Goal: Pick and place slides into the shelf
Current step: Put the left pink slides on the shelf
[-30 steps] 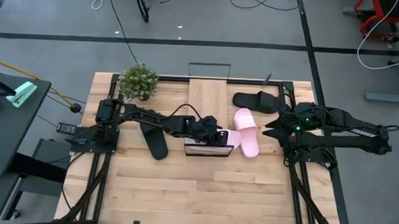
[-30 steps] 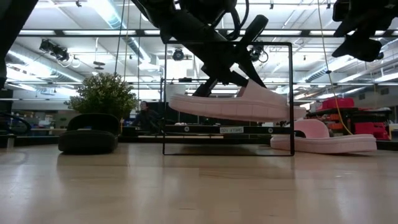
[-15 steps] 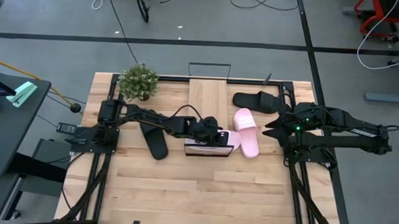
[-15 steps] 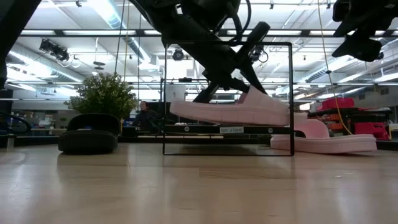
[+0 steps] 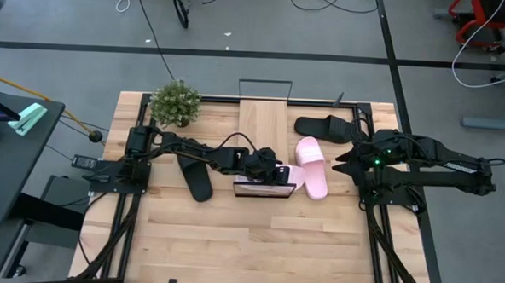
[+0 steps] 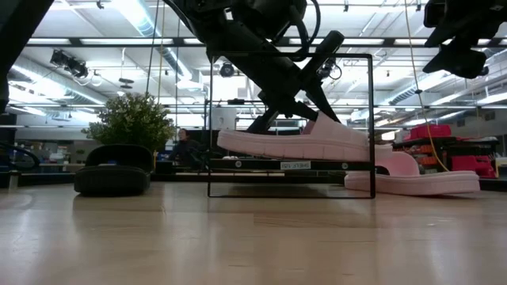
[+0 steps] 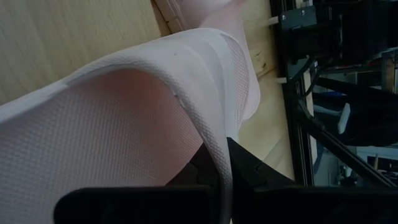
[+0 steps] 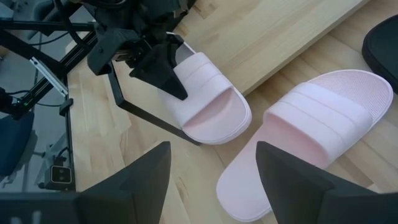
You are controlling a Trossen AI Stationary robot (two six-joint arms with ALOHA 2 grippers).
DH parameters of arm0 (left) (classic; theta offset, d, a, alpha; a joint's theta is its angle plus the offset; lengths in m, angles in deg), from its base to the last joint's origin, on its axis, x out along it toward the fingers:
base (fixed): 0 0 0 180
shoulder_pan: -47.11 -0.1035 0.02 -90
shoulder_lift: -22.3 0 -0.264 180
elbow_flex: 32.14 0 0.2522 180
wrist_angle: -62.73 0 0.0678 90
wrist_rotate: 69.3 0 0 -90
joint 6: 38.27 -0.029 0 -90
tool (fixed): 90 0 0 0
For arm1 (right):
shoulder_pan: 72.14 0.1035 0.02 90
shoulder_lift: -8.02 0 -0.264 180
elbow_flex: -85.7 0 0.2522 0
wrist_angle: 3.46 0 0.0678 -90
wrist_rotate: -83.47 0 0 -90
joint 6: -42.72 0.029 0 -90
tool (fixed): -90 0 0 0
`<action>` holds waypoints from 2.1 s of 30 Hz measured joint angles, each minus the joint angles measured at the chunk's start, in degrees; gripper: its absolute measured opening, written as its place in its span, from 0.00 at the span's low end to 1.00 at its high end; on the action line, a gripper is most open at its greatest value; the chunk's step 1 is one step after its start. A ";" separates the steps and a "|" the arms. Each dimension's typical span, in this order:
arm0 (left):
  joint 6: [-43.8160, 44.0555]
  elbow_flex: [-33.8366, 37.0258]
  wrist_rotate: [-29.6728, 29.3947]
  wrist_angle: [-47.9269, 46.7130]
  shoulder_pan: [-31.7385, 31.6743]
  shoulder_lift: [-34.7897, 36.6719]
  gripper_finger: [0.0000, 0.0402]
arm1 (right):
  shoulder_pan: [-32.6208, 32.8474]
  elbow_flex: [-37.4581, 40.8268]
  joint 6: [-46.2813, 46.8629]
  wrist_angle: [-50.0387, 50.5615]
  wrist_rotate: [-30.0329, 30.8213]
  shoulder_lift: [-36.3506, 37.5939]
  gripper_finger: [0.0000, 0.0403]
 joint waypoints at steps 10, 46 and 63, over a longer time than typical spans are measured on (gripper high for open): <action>-0.20 0.02 0.02 2.47 -0.18 -0.09 0.03 | 0.00 0.00 0.00 0.00 0.04 0.00 0.60; -1.51 0.07 0.50 2.59 0.16 -0.09 0.17 | 0.00 0.00 0.48 0.01 0.42 -0.02 0.60; 1.79 0.04 0.67 1.65 0.04 -0.02 0.44 | 0.00 0.00 0.48 0.02 0.39 -0.02 0.60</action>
